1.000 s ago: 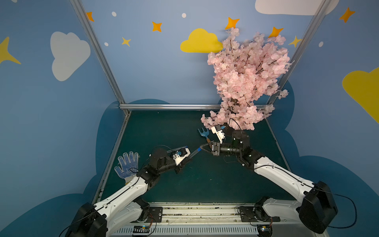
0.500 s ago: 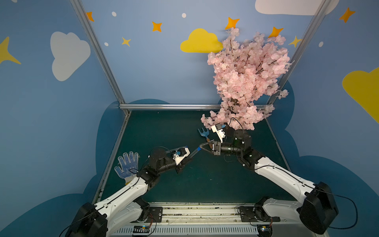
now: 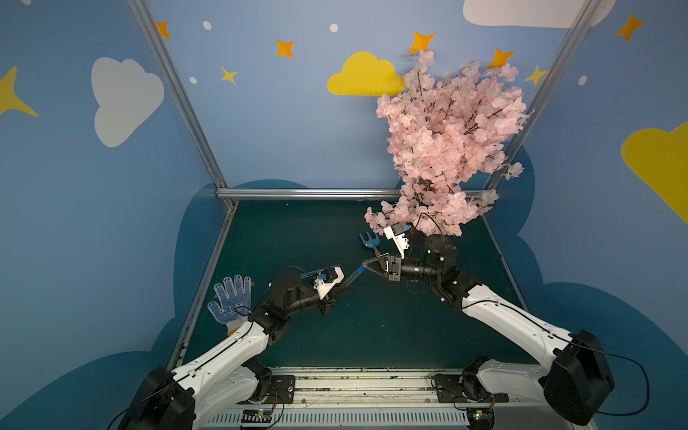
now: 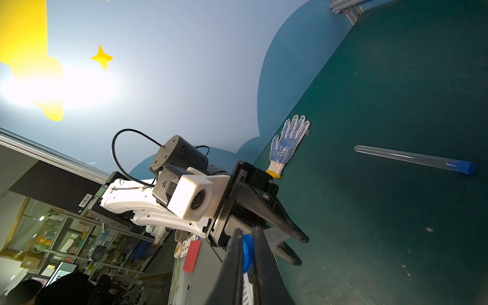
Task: Insert stoppers into test tubes
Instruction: Insert the stopper into the test tube, then place the test tube at the center of the board.
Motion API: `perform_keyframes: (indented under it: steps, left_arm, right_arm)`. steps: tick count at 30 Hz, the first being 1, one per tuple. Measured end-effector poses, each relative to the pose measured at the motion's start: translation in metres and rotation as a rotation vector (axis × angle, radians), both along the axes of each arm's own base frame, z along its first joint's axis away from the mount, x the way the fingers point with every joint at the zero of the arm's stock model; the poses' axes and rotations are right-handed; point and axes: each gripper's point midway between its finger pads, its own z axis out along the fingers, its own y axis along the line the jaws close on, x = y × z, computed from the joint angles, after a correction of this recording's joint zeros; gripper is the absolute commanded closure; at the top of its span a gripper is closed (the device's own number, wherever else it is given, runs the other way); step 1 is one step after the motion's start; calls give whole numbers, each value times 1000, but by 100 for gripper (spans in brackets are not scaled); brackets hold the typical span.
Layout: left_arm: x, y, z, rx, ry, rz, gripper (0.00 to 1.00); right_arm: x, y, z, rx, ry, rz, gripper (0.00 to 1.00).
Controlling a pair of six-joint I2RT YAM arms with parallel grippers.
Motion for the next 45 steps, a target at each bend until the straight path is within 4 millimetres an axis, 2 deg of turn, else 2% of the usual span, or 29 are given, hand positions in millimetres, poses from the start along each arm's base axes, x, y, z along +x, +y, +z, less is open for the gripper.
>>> perform_keyframes:
  steps: [6, 11, 16, 20, 23, 29, 31, 35, 38, 42, 45]
  left_arm:
    - [-1, 0, -3, 8, 9, 2, 98]
    - [-2, 3, -14, 92, -3, 4, 98]
    - [-3, 0, -14, 187, -73, -25, 98]
    - [-1, -7, -14, 247, -126, -59, 98]
    - [8, -7, -23, 313, -130, -48, 98]
    - [18, 2, -63, 504, -53, -47, 98]
    - [20, 6, -74, 568, -29, -49, 98]
    - [24, 16, -97, 708, 19, -67, 98]
    - [26, 23, -122, 814, 66, -96, 98]
    - [26, 38, -161, 947, 153, -129, 98]
    - [28, 45, -183, 1009, 199, -139, 97]
  right_arm:
    - [1, 0, -1, -3, -3, 1, 89]
    - [-4, -4, -6, -62, 14, -2, 85]
    - [-11, -24, -12, -150, 37, -39, 66]
    - [-16, -43, -16, -197, 60, -69, 60]
    - [-19, -56, -17, -216, 77, -88, 57]
    - [-22, -77, 2, -180, 38, -133, 58]
    - [-23, -82, 1, -181, 29, -150, 59]
    - [-24, -88, -19, -221, 53, -174, 59]
    - [-25, -91, -33, -255, 75, -180, 59]
    - [-26, -92, -38, -272, 77, -182, 59]
    - [-26, -93, -41, -277, 74, -180, 59]
